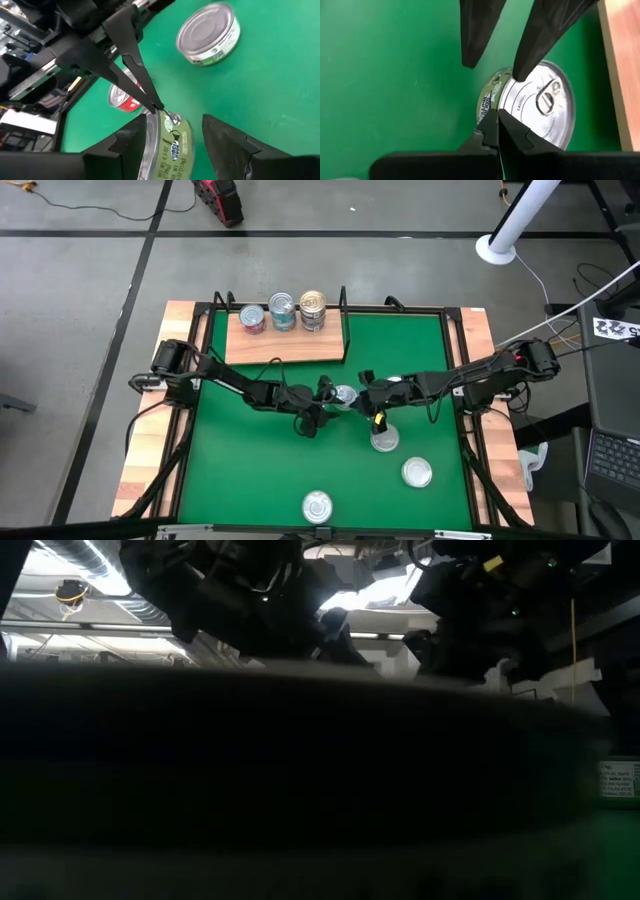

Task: Stack canned seafood by type on shelf
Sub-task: Put the green tuna can on the shelf

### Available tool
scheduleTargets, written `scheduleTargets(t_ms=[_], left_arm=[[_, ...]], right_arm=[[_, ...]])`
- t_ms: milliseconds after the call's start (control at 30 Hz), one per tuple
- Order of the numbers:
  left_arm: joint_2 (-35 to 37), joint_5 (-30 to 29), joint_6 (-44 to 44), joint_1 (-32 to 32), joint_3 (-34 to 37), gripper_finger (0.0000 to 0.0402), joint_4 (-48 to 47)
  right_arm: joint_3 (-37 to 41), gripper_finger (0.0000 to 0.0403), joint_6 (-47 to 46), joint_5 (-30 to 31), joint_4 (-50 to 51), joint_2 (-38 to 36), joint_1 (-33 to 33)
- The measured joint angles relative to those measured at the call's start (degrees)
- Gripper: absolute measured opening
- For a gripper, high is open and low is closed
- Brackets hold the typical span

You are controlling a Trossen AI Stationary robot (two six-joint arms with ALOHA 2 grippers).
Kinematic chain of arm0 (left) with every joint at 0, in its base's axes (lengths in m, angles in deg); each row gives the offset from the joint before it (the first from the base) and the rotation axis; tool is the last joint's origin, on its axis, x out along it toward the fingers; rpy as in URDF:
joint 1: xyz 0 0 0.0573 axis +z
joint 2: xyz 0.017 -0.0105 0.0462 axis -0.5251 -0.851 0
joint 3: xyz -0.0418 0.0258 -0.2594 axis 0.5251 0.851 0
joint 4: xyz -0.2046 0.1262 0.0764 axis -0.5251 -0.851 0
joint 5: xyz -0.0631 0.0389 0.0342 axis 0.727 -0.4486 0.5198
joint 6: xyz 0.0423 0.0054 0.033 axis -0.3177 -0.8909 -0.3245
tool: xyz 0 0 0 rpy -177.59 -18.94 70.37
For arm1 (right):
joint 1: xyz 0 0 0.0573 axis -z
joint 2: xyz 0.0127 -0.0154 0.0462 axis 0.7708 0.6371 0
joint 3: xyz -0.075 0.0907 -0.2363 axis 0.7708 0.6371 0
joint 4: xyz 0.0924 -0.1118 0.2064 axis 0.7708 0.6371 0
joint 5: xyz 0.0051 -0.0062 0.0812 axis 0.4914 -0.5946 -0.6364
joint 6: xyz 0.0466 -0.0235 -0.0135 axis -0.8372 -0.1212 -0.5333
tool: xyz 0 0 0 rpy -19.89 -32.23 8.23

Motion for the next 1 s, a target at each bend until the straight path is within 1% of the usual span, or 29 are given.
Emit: scheduleTargets(t_ms=[167,533,700,833,1000], left_arm=[[0.00,-3.09,-1.71,0.00,0.00,0.0189,-0.05],[0.00,-3.12,-4.09,0.00,0.00,0.0189,-0.54],[0.00,-3.29,-7.56,0.00,0.00,0.0189,-1.80],[0.00,-3.37,-8.20,0.00,0.00,0.0189,-1.94],[0.00,-5.12,-9.46,0.00,0.00,0.0189,-1.94]], right_arm=[[0.00,0.0001,0.01,-0.97,-3.10,0.00,0.09],[0.00,0.0001,-5.82,-1.05,-4.45,0.00,0.00],[0.00,0.0000,-7.51,-1.06,-4.54,0.00,-0.02],[0.00,0.0000,-9.03,-1.04,-4.75,0.00,-0.02],[-0.02,0.0000,-9.20,-1.56,-6.67,0.00,-0.02]])
